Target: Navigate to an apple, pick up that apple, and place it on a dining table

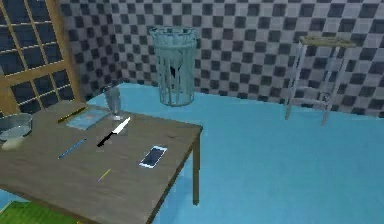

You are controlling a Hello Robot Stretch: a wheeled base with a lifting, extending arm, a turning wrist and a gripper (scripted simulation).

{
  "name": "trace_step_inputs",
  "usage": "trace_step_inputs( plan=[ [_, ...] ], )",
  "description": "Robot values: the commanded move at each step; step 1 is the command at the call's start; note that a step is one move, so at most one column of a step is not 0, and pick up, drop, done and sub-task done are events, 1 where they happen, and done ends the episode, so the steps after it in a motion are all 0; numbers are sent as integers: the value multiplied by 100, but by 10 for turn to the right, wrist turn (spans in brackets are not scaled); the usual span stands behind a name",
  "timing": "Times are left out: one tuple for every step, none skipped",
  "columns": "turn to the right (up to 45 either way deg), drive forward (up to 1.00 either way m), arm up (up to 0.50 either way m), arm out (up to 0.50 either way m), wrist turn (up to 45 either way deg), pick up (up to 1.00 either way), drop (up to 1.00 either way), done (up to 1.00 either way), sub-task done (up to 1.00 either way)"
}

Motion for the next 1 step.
trace_step_inputs(
  plan=[
    [450,0,0,0,0,0,0,0,0]
  ],
)
